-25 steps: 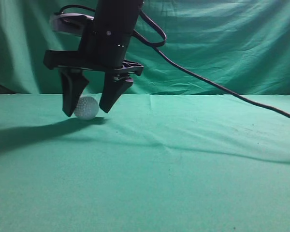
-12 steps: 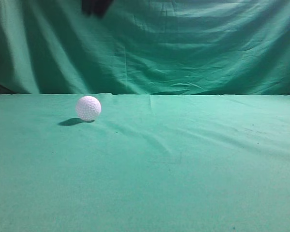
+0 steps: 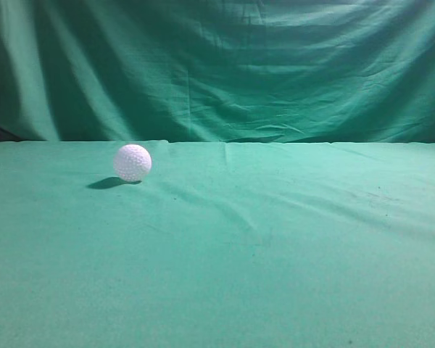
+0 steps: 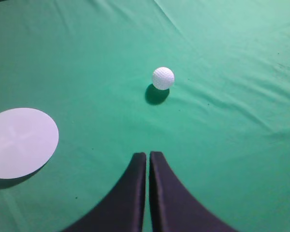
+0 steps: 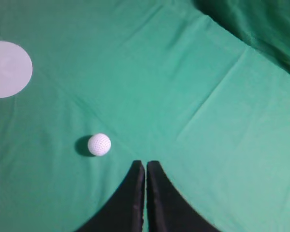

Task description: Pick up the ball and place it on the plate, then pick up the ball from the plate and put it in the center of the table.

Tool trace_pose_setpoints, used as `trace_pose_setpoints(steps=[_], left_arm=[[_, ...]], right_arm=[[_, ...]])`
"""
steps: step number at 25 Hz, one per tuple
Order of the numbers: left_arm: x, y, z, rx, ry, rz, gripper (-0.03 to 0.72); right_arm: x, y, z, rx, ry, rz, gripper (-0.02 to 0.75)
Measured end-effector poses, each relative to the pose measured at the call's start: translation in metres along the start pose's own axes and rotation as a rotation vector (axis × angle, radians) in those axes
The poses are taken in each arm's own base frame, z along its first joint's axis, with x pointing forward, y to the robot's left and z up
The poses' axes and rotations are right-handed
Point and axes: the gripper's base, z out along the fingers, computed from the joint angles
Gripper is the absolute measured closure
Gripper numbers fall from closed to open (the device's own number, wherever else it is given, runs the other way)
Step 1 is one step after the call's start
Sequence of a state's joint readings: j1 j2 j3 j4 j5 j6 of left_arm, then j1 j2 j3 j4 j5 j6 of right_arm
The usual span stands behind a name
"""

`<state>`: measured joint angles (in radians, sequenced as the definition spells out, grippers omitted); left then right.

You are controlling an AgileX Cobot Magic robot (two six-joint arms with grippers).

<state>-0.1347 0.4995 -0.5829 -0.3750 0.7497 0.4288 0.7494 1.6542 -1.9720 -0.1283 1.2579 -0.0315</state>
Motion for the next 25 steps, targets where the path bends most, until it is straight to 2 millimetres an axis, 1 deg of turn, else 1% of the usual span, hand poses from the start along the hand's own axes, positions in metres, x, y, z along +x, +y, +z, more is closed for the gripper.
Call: trace_pose_setpoints(steps=[1,2,5,6,7,9,11,13,14,19,23,25], left_arm=[[0.0,0.0,-0.002,-0.001,-0.008,0.004,0.688],[0.0,-0.001,-0.002,-0.002,-0.011,0.005,0.688],[0.0,-0.001,-0.003,-0.002,-0.013,0.006,0.688],[0.0,-0.001,-0.003,-0.002,-0.013,0.006,0.688],[0.0,-0.001,-0.003,-0.002,-0.013,0.006,0.688],[0.0,-0.001,-0.003,-0.002,-0.013,0.006,0.688],[0.0,-0.001,-0.003,-0.004,-0.018,0.006,0.688],[-0.001,0.0,-0.003,-0.009,-0.029,0.006,0.688],[-0.001,0.0,-0.003,-0.009,-0.029,0.006,0.688],[-0.004,0.001,-0.003,-0.024,-0.061,0.006,0.688],[-0.006,0.002,-0.003,-0.034,-0.084,0.006,0.688],[-0.006,0.002,-0.003,-0.035,-0.086,0.006,0.688]], right_arm=[[0.007,-0.002,-0.012,0.008,-0.006,0.007,0.738],[0.016,-0.002,-0.019,0.011,0.002,0.016,0.738],[0.051,-0.004,-0.047,0.018,0.014,0.046,0.738],[0.064,-0.004,-0.051,0.025,0.027,0.054,0.738],[0.077,-0.005,-0.06,0.035,0.008,0.068,0.738],[0.104,-0.007,-0.069,0.061,-0.012,0.103,0.738],[0.132,-0.008,-0.084,0.084,-0.058,0.134,0.738],[0.158,-0.009,-0.09,0.102,-0.083,0.155,0.738],[0.171,-0.009,-0.097,0.105,-0.104,0.167,0.738],[0.23,-0.007,-0.108,0.103,-0.188,0.213,0.738],[0.264,-0.003,-0.103,0.096,-0.233,0.231,0.738],[0.276,-0.001,-0.099,0.093,-0.246,0.231,0.738]])
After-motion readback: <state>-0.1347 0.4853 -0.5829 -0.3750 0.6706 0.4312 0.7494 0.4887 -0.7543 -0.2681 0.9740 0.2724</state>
